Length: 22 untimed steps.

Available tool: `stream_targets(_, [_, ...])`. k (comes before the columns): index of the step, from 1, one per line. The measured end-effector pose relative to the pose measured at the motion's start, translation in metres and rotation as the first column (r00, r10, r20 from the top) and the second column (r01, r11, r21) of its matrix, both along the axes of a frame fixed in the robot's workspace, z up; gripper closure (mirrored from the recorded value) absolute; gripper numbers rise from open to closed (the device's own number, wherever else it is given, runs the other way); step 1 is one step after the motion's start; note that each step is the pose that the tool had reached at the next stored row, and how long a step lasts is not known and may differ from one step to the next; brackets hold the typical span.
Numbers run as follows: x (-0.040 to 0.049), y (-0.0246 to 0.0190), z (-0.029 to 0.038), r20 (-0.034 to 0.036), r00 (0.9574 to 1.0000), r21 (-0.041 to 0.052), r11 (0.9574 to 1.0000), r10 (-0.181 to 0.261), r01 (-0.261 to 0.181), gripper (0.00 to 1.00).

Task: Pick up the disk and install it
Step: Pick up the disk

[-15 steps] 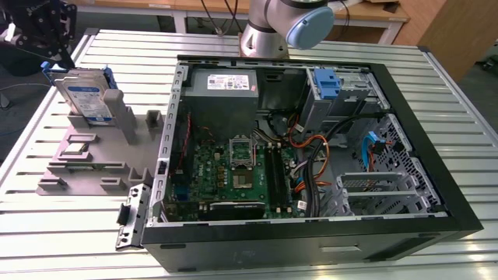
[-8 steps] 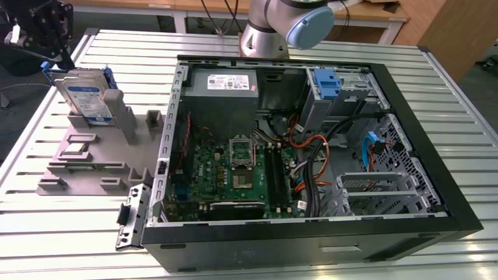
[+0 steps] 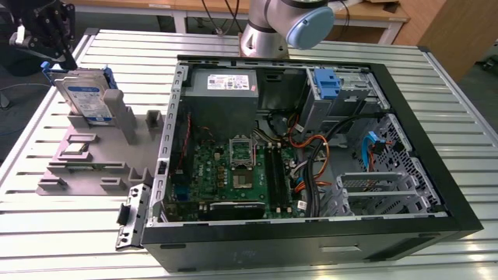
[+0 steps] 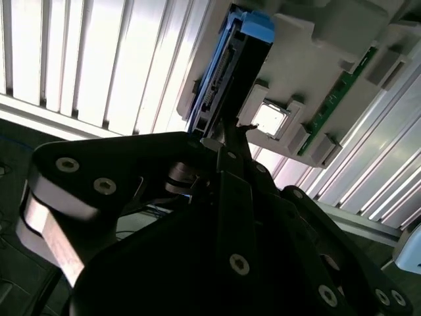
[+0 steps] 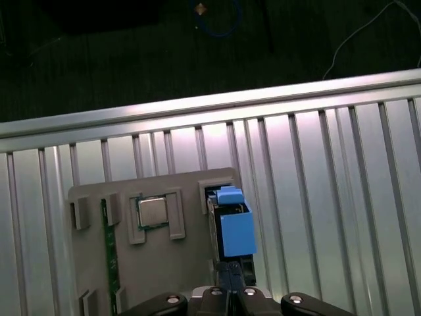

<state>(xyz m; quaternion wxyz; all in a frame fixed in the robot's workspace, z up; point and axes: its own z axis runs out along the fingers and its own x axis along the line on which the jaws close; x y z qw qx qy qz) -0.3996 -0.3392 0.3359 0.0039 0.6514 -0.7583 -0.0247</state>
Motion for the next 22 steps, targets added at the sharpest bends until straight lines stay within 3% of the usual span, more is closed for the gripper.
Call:
stream_targets(8, [0.0095, 0.0012, -0.0016, 0.0000, 1.0000, 0.0001, 1.0000, 0.010, -0.010, 0.89])
stream_targets(22, [0.0084, 0.0032, -0.0026, 0.0010, 0.9990, 0.0061, 0.9990, 0.045, -0.045, 0.89])
